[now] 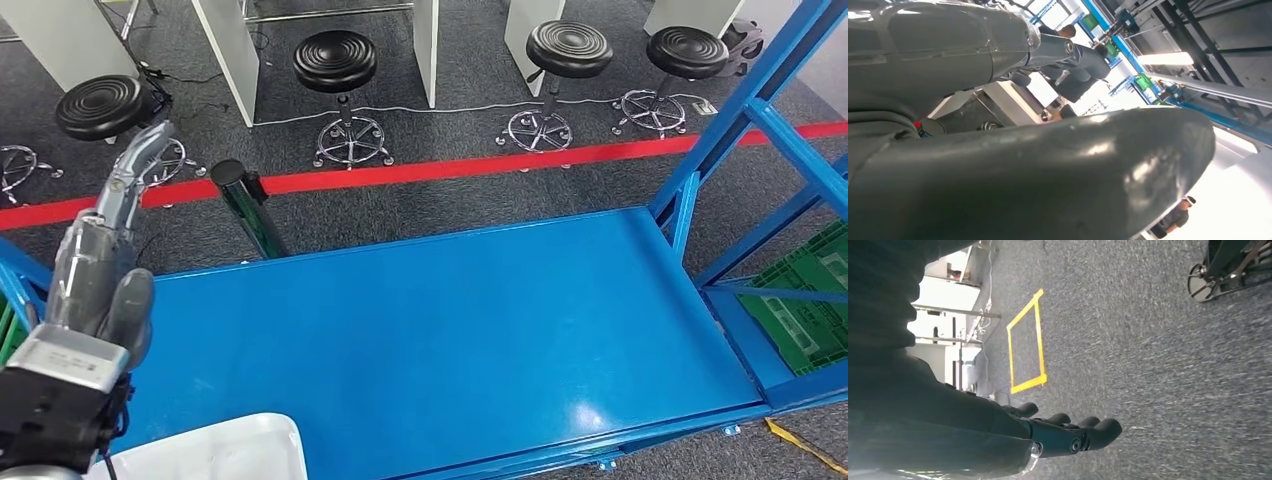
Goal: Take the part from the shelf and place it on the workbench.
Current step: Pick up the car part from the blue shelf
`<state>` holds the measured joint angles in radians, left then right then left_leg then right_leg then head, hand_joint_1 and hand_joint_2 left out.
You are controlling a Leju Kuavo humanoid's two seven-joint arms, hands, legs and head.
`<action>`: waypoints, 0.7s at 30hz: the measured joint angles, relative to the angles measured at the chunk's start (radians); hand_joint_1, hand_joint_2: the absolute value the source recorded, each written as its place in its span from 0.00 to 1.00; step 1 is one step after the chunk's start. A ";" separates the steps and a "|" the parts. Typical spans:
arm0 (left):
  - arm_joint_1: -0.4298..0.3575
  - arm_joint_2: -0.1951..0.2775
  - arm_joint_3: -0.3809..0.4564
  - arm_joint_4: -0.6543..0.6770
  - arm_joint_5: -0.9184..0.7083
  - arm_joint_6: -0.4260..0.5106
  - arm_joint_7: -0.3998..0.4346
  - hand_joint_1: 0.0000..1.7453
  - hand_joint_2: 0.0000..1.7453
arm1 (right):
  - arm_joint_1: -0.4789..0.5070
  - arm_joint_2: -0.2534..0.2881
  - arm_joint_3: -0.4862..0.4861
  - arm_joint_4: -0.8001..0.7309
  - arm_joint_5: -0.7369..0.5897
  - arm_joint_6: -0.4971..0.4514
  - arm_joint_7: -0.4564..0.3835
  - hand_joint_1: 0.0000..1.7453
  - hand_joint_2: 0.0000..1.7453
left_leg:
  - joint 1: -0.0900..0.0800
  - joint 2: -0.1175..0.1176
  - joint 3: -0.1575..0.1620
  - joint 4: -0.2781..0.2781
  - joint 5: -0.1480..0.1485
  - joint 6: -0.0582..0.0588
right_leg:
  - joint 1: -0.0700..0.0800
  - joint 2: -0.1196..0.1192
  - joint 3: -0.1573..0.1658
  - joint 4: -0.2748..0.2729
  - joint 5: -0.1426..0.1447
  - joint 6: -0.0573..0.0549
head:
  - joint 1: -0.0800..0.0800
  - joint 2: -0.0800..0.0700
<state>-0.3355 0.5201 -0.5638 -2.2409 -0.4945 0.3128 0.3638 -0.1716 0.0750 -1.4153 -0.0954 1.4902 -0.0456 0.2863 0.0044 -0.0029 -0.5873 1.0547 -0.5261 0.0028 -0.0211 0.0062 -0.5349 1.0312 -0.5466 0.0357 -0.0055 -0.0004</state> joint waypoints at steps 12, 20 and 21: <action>0.013 0.002 0.026 0.000 0.001 0.002 -0.011 0.00 0.00 | -0.002 0.000 -0.001 0.000 0.014 0.018 -0.022 0.00 0.00 | 0.004 0.000 0.000 -0.002 -0.001 -0.005 | 0.002 0.000 0.001 -0.001 -0.002 -0.003 | 0.000 0.000; 0.019 0.002 0.039 0.000 0.001 0.008 -0.017 0.00 0.00 | -0.002 0.000 -0.005 0.000 0.018 0.019 -0.022 0.00 0.00 | 0.004 0.000 0.000 -0.002 -0.001 -0.005 | 0.002 0.000 0.003 -0.004 0.000 -0.003 | 0.000 0.000; 0.020 0.002 0.041 0.000 0.001 0.009 -0.017 0.00 0.00 | -0.002 0.000 -0.005 0.000 0.018 0.019 -0.022 0.00 0.00 | 0.004 0.000 0.000 -0.002 -0.001 -0.005 | 0.002 0.000 0.003 -0.004 0.000 -0.003 | 0.000 0.000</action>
<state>-0.3154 0.5219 -0.5226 -2.2408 -0.4936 0.3219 0.3471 -0.1736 0.0748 -1.4200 -0.0954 1.5084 -0.0271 0.2647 0.0080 -0.0031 -0.5869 1.0525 -0.5268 -0.0020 -0.0190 0.0058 -0.5324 1.0275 -0.5470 0.0323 -0.0057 -0.0004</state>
